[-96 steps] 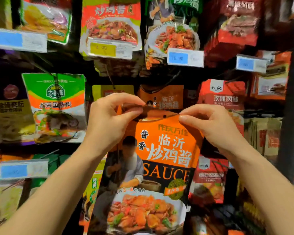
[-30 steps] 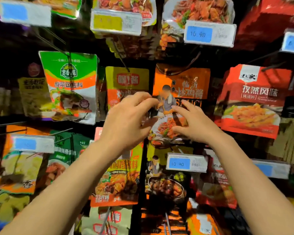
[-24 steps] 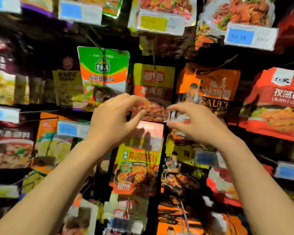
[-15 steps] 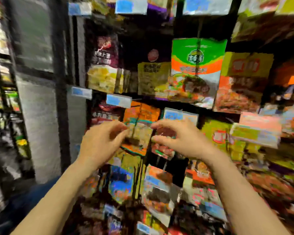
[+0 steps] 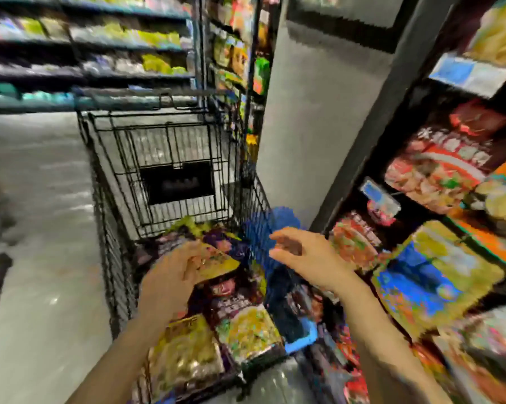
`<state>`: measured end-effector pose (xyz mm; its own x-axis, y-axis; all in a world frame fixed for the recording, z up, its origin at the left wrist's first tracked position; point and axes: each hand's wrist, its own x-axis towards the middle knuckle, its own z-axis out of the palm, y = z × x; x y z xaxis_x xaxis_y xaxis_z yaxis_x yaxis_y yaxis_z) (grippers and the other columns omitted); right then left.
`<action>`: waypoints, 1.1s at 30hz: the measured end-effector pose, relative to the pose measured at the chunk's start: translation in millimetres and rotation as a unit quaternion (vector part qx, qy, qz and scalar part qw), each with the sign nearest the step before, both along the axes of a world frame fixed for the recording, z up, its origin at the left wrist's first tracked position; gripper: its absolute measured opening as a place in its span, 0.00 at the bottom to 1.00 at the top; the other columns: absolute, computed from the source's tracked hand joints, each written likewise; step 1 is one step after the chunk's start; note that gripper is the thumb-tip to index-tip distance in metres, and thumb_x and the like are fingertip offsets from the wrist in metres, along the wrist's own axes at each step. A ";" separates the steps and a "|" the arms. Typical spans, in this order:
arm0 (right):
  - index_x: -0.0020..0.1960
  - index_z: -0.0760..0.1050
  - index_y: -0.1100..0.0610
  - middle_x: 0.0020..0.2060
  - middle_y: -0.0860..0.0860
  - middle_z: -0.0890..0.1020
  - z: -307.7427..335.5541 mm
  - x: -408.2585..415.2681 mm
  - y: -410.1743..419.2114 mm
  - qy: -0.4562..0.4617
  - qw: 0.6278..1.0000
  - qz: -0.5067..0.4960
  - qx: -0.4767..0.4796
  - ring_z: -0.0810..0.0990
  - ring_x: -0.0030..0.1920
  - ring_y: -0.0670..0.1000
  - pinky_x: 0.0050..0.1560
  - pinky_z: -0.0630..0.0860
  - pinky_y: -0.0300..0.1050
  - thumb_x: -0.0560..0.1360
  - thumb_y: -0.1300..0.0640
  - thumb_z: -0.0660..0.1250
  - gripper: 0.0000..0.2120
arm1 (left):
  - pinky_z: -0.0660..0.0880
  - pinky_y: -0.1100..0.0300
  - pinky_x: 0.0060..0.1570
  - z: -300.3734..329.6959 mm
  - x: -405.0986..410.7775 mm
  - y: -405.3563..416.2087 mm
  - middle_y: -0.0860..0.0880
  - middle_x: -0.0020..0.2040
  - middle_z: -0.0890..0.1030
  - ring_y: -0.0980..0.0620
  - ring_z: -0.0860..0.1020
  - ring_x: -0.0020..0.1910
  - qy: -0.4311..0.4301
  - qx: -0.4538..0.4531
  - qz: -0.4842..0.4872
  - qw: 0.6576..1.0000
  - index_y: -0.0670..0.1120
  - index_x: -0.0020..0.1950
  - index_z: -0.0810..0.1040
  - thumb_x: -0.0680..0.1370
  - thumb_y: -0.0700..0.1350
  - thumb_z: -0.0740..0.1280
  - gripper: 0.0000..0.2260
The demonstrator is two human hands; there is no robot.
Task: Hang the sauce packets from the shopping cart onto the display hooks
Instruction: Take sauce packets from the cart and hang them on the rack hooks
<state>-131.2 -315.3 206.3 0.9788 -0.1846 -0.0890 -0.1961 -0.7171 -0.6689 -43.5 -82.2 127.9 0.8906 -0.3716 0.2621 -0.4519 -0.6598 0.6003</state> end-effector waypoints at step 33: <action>0.73 0.58 0.51 0.71 0.57 0.63 -327.4 277.5 54.9 0.168 0.920 0.245 -0.254 0.63 0.69 0.60 0.65 0.68 0.55 0.77 0.52 0.61 0.26 | 0.55 0.42 0.71 -134.9 31.3 75.1 0.39 0.77 0.53 0.41 0.53 0.76 0.024 0.236 0.227 0.945 0.49 0.74 0.62 0.75 0.64 0.56 0.32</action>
